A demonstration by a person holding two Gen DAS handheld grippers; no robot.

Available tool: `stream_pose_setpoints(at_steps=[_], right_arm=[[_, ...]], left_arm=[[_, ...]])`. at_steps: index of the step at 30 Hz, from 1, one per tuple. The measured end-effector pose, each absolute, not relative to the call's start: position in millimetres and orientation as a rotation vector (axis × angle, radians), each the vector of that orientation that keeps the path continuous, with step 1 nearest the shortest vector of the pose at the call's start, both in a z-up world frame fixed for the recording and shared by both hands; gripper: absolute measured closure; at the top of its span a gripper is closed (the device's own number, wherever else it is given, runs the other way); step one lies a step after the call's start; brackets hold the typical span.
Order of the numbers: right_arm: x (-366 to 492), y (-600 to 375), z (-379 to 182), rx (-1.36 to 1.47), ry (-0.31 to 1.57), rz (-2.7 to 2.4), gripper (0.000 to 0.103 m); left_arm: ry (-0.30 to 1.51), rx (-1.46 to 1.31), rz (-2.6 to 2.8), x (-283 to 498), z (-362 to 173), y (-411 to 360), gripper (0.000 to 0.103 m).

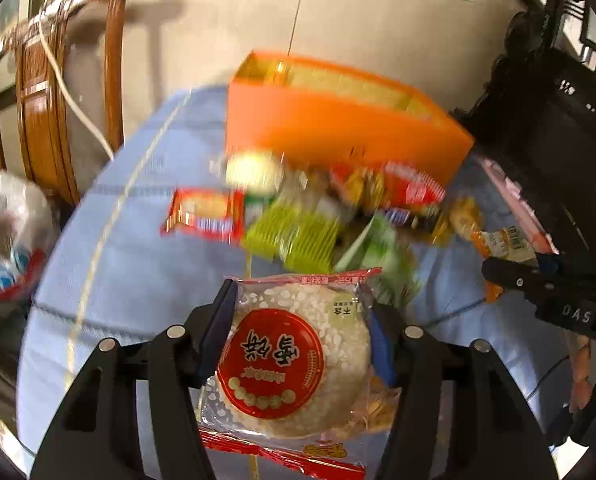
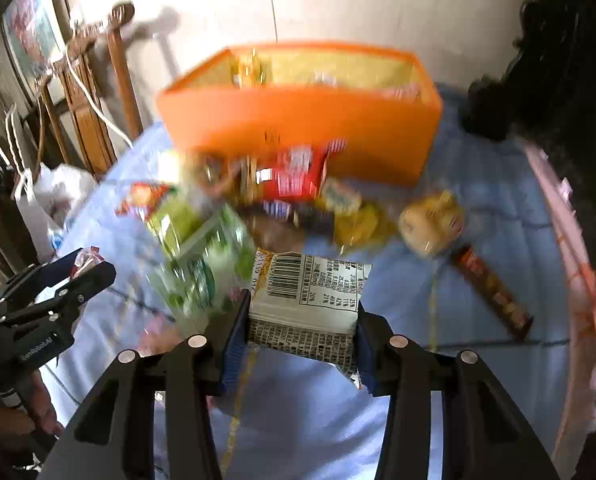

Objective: Organize snacks
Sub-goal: 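Grasp the red-label rice cake with the left gripper while the right grasps a white barcode pack, then carry both packs over the orange box and open both grippers to drop them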

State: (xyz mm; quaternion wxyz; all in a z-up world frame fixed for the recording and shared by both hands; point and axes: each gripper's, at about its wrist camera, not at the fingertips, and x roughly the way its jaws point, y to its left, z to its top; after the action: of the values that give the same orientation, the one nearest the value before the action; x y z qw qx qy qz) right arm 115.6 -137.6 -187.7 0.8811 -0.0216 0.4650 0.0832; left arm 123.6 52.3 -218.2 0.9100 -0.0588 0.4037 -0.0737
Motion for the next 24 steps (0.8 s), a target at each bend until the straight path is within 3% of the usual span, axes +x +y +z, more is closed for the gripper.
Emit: stream_pose_setpoints(at_steps=[16,24], right_arm=[[207.5,-171.1,-6.3,-0.072,0.693,0.153,0.057],[269.8,-167.1,21.6,-0.108,0.676,0.153,0.057]], left_arm=[[0.574,-0.028,-0.178,253.0,-48.9,17.8,0.045],[0.553,0.044,-0.157,313.4,-30.6,-4.2,0.045]])
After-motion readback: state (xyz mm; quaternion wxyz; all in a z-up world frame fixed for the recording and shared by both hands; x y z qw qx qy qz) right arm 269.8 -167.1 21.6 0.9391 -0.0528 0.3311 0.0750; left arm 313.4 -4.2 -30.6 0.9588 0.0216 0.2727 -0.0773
